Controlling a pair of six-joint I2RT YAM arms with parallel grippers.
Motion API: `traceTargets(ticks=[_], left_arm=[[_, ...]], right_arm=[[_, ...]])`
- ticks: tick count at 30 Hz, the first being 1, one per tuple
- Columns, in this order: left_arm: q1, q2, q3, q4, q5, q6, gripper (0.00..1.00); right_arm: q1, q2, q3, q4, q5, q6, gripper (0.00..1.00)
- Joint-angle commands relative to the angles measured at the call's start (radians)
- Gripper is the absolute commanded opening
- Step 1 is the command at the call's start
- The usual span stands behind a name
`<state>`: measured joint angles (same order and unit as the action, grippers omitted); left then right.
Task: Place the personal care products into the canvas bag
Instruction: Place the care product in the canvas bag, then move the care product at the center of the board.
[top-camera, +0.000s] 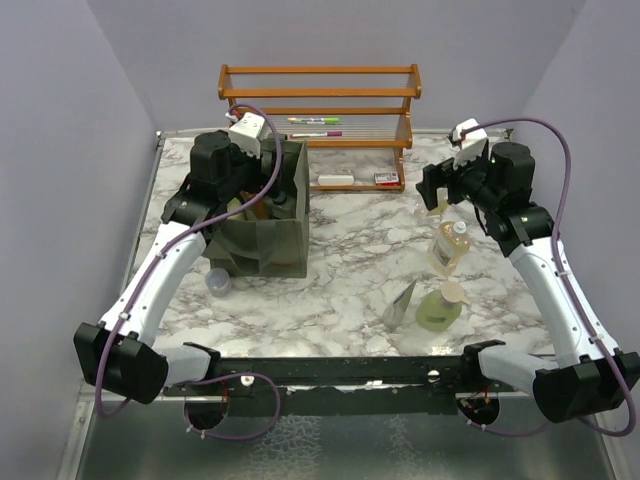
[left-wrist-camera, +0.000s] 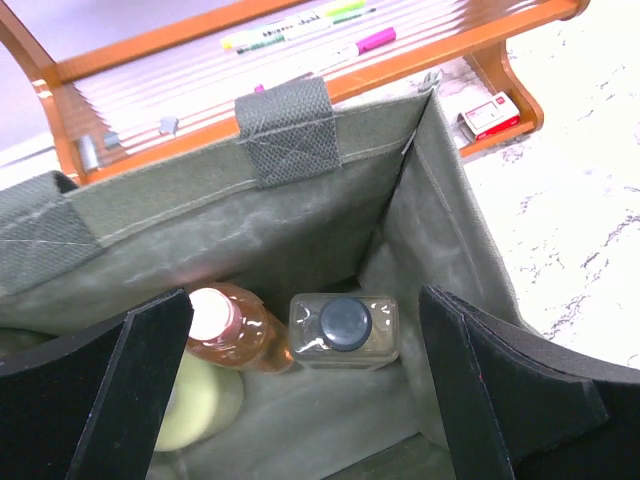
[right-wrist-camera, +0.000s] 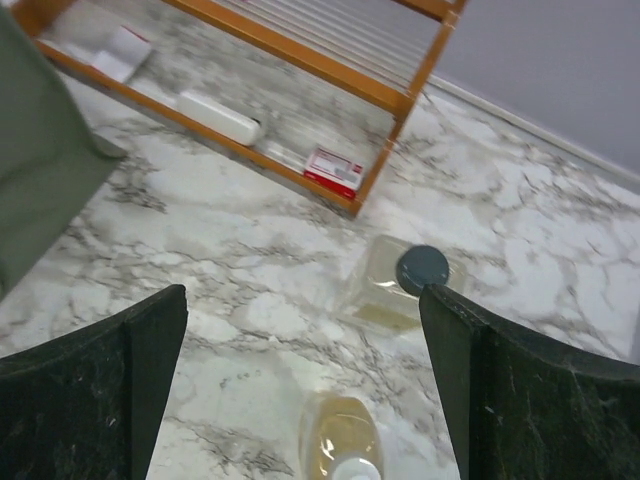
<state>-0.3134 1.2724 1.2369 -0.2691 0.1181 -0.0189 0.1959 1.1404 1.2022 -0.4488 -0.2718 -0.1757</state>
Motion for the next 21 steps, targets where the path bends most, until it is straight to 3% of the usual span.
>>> traceTargets(ticks=[1, 7, 21], left_arm=[[0.008, -0.057, 0.066, -0.071, -0.055, 0.052, 0.99], [0.008, -0.098, 0.11, -0.119, -0.1, 0.103, 0.99], [0.036, -0.151, 0.112, -0.132, -0.144, 0.146, 0.99]], right_arm=[[-0.009, -0.007, -0.049, 0.054, 0.221, -0.023, 0.99], [-0.013, 0.05, -0.093, 0.097, 0.344, -0.073, 0.99], [-0.073, 0.269, -0.026, 0.106, 0.282, -0.071, 0.99]])
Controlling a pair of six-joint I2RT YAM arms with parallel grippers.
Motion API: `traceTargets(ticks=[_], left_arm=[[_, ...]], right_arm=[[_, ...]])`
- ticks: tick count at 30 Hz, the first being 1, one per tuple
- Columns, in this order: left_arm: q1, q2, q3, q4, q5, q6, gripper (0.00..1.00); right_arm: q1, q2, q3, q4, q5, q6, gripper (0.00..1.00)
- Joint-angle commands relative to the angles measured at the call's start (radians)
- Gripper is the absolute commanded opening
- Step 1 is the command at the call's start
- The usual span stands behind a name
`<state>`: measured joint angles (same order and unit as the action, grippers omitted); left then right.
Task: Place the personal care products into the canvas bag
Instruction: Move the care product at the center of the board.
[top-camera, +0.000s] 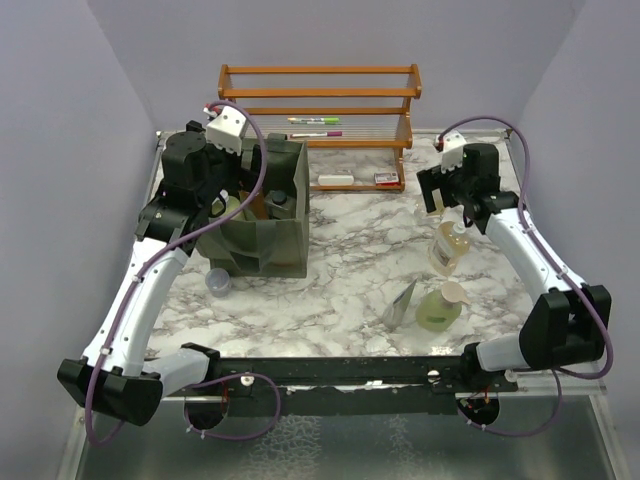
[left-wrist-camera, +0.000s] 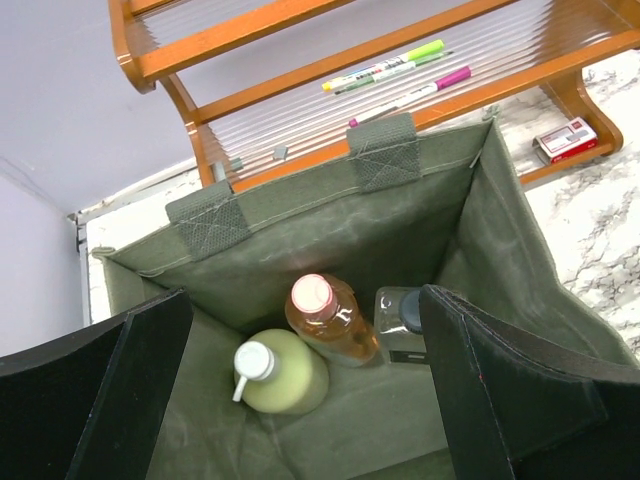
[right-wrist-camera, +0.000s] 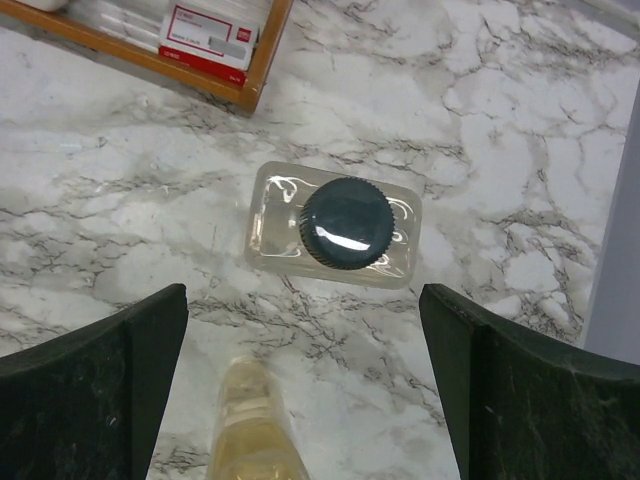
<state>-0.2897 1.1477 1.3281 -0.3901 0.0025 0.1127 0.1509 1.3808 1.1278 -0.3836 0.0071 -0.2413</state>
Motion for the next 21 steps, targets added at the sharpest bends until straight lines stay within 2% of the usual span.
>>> traceTargets(ticks=[1, 21], left_arm=[[0.014, -0.025, 0.021, -0.009, -0.029, 0.016, 0.99], [0.034, 0.001, 0.074, -0.012, 0.01, 0.006, 0.99]], right_arm=[[-0.035, 0.039, 0.053, 0.041, -0.003, -0.007, 0.99], [-0.1, 0.22, 0.134, 0.032, -0.142, 0.036, 0.99]])
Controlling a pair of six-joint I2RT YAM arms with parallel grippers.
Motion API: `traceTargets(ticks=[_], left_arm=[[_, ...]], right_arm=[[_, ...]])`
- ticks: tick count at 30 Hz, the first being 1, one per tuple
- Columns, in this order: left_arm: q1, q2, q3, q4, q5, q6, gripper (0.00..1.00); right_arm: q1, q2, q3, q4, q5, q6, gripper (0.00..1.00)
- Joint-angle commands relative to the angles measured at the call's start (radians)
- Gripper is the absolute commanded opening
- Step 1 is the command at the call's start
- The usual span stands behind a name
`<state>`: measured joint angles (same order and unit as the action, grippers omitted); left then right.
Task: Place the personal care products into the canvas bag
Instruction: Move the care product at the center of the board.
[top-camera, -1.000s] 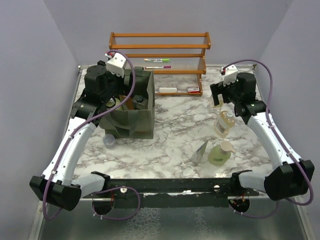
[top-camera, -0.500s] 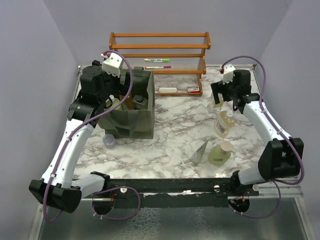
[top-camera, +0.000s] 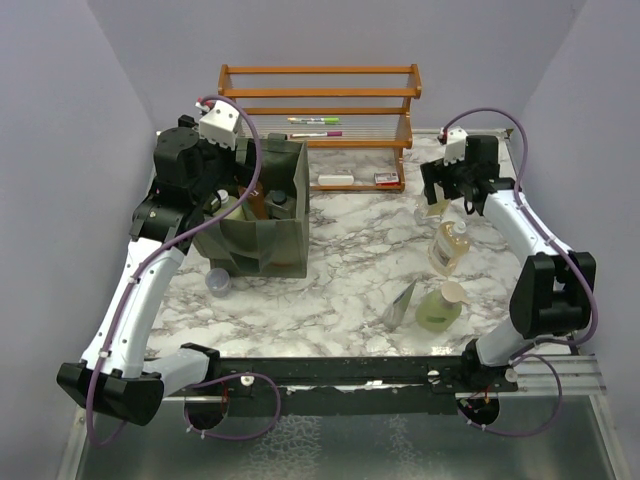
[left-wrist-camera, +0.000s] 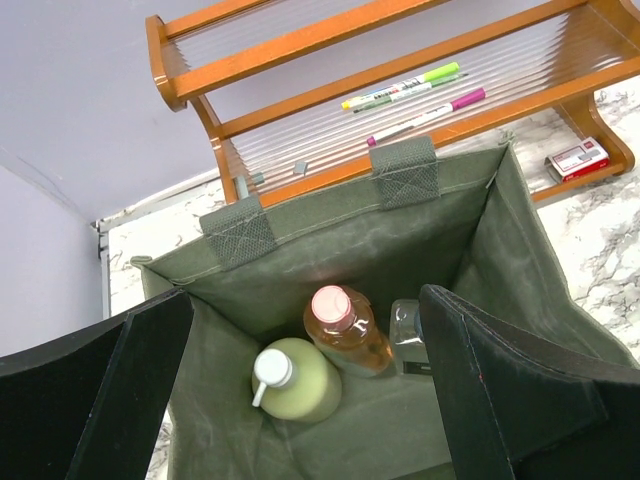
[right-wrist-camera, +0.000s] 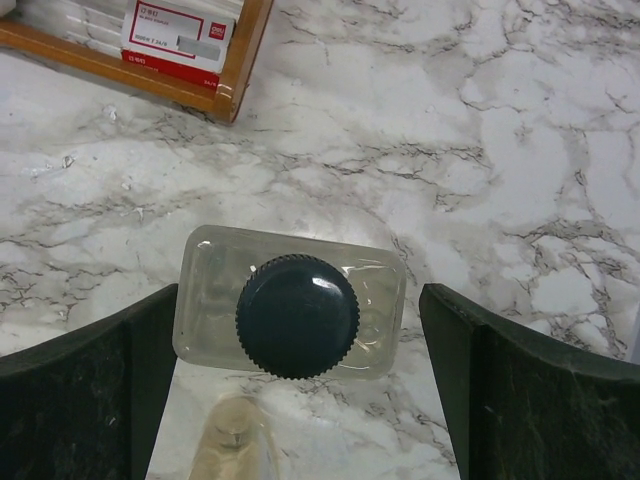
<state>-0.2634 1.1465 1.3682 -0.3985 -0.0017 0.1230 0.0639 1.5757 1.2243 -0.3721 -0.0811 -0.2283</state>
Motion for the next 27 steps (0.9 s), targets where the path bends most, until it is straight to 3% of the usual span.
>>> traceTargets(ticks=[1, 7, 17, 20, 27], left_arm=[[0.008, 0.004, 0.034, -0.005, 0.017, -0.006, 0.99], [0.009, 0.005, 0.034, -0.007, 0.021, -0.002, 0.99], [0.012, 0.021, 0.1, -0.042, 0.076, 0.013, 0.99], [0.013, 0.029, 0.123, -0.05, 0.105, 0.015, 0.99], [0.014, 0.052, 0.173, -0.092, 0.219, 0.017, 0.99]], right_arm=[[-0.015, 0.03, 0.037, 0.017, -0.061, 0.024, 0.98], [-0.016, 0.05, 0.039, 0.009, -0.117, 0.031, 0.84], [0.004, -0.017, 0.031, -0.041, -0.35, -0.033, 0.32], [0.042, -0.051, 0.009, -0.064, -0.435, -0.11, 0.29], [0.22, -0.126, -0.046, -0.165, -0.577, -0.352, 0.31]])
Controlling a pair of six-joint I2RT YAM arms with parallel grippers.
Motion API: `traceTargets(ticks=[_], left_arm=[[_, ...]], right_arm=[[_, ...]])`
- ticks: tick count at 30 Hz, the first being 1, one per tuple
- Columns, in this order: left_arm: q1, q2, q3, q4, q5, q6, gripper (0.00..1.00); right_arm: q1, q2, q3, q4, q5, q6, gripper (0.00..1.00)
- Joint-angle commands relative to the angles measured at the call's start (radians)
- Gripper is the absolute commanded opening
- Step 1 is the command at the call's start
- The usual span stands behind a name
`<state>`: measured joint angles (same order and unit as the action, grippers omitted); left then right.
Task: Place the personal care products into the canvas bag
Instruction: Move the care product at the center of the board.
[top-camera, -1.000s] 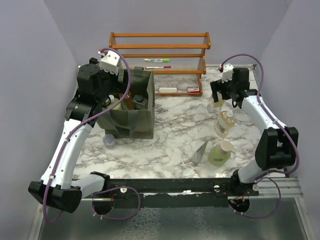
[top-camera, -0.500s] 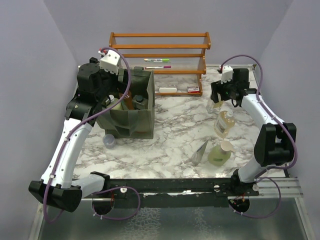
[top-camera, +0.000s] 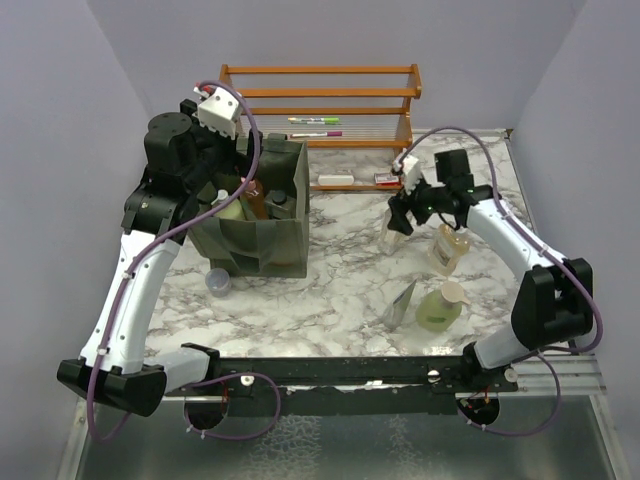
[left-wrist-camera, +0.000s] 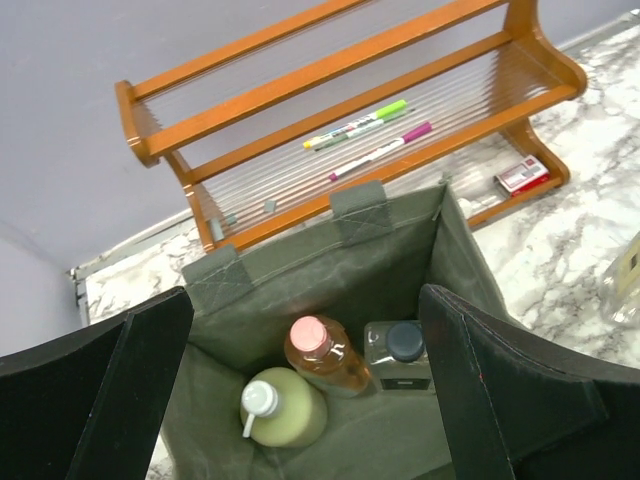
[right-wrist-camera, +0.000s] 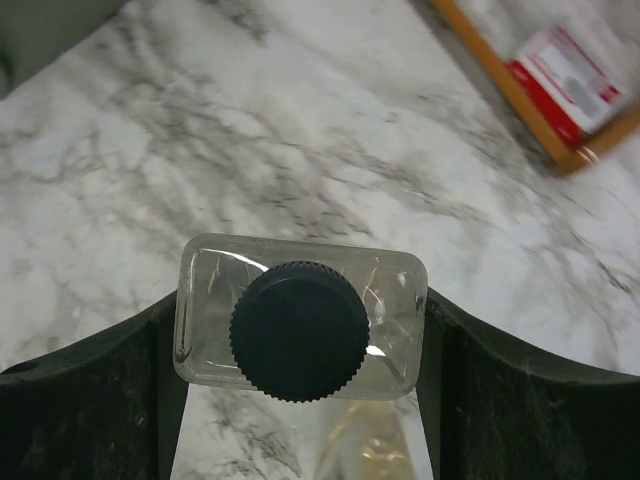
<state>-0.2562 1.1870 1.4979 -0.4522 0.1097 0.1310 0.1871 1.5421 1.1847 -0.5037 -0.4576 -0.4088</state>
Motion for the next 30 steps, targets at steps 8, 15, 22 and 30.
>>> traceTargets(ticks=[8, 15, 22, 30], left_arm=[[0.009, 0.001, 0.022, -0.04, 0.203, 0.015, 0.99], [0.009, -0.003, 0.001, -0.05, 0.334, 0.034, 0.99], [0.006, 0.006, 0.001, -0.071, 0.468, 0.076, 0.99], [-0.025, 0.043, 0.034, -0.115, 0.589, 0.094, 0.99]], right_arm=[[0.214, -0.113, -0.054, -0.129, -0.249, -0.33, 0.36], [0.216, -0.134, -0.091, -0.124, -0.233, -0.352, 0.59], [0.216, -0.198, -0.116, -0.085, -0.211, -0.31, 0.96], [0.216, -0.293, -0.109, -0.034, -0.188, -0.188, 0.99]])
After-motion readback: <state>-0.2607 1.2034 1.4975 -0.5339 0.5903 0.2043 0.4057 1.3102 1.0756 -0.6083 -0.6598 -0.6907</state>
